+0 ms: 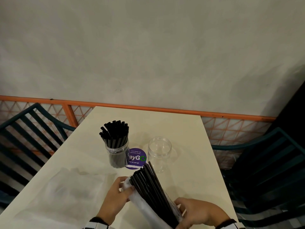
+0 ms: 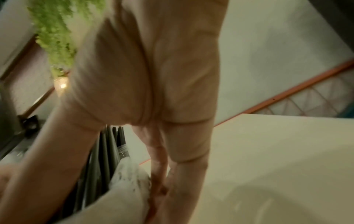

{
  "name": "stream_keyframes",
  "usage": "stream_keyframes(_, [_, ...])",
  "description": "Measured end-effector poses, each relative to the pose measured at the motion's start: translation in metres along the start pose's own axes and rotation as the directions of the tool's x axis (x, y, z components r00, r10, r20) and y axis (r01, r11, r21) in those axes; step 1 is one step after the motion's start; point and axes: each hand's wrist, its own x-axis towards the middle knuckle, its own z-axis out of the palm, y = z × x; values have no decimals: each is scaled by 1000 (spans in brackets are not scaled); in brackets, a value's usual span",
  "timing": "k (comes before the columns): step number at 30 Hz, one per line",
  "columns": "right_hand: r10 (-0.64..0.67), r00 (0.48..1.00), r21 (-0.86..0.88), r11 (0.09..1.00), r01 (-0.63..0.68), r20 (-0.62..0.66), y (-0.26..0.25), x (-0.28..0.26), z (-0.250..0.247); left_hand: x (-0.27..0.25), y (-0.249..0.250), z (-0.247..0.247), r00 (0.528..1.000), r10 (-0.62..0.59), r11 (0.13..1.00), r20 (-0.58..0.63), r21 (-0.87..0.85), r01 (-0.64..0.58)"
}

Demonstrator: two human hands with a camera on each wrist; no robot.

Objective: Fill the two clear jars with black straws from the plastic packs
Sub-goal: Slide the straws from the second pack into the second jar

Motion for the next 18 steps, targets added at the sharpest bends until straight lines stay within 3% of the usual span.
stream_keyframes(6, [59, 998, 261, 964, -54, -13, 7, 0, 1, 0, -2, -1, 1000, -12, 1000, -5, 2, 12])
stream_keyframes(11, [133, 953, 273, 960, -56, -272, 3, 7, 11, 0, -4, 2, 998, 16, 1000, -53, 13, -15])
stream_keyframes(13, [59, 952, 310, 950, 40, -302, 3, 4, 11, 1, -5, 1, 996, 28, 1000, -80, 1, -28])
stream_keyframes(15, [-79, 969, 309, 939, 151, -234, 1, -3, 12, 3, -5, -2, 995, 47, 999, -92, 8, -46])
stream_keyframes(18, [-187, 950, 28, 979, 200, -250, 2, -5, 12, 3, -4, -3, 994, 61, 998, -95, -1, -61])
